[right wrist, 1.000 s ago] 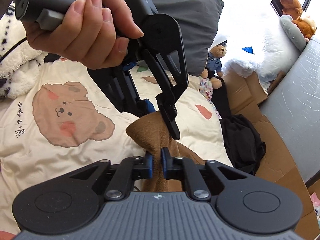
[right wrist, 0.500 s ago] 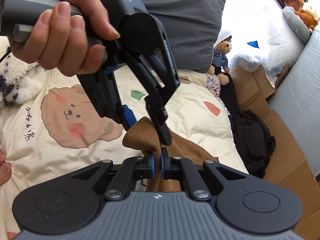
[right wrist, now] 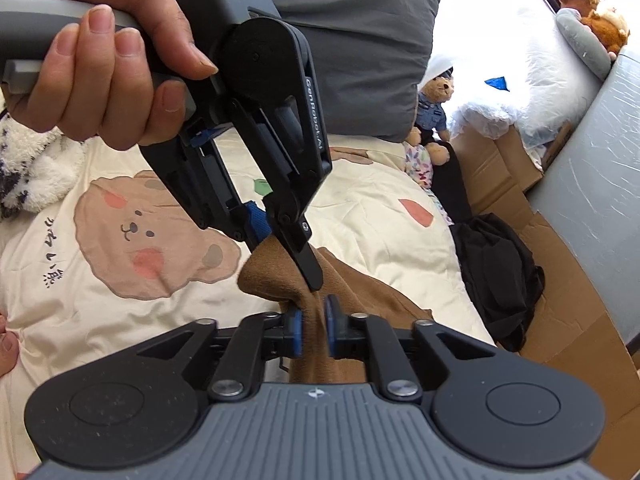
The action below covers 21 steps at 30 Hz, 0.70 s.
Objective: Fold clothes
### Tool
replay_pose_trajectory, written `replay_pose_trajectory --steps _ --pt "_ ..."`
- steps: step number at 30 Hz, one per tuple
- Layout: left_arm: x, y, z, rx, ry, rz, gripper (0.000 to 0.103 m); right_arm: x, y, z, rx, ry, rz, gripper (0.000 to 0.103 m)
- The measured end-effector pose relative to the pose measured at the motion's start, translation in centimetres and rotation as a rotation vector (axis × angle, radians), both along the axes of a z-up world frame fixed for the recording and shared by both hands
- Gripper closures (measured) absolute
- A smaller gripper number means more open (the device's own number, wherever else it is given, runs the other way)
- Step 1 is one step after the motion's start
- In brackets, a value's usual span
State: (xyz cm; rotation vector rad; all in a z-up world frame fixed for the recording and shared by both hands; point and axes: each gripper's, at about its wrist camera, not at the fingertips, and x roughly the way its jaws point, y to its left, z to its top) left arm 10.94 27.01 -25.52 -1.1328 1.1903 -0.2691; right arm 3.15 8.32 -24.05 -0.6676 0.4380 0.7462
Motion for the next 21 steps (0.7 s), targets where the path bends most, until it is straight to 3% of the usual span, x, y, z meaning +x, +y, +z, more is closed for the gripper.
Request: replay_pose_trajectory --steps 1,4,11,14,16,18,21 --pt "0.0 0.0 0.0 -0.001 0.001 0.000 0.094 0.0 0.0 -0.1 -0.002 -0.004 -0.009 0.060" --pt "0.0 0.0 0.0 -0.002 0.005 -0.001 0.094 0.2 0.0 -0.2 -0.008 -0.006 -0.024 0.049" --pt "-0.2 0.0 -0.1 -0.016 0.010 -0.003 0.094 0.7 1.4 -1.2 -0.072 -0.016 -0.003 0.047" --pt "-0.3 0.0 -0.1 -0.024 0.012 -0.001 0.094 1.1 1.7 -1.4 -0.084 -0.012 0.005 0.050" --pt "-0.4 0.2 -0.1 -0.031 0.010 0.004 0.094 1.2 1.8 -1.4 -0.091 -0.010 0.012 0.068" --pt "-0.4 0.3 -0.1 -0.034 0.009 0.004 0.094 1.0 1.9 -1.6 -0.108 -0.022 0.035 0.078" --pt "-0.5 0.2 0.1 -0.034 0.008 0.004 0.094 0.6 2.0 -1.7 -0.115 -0.033 0.046 0.084"
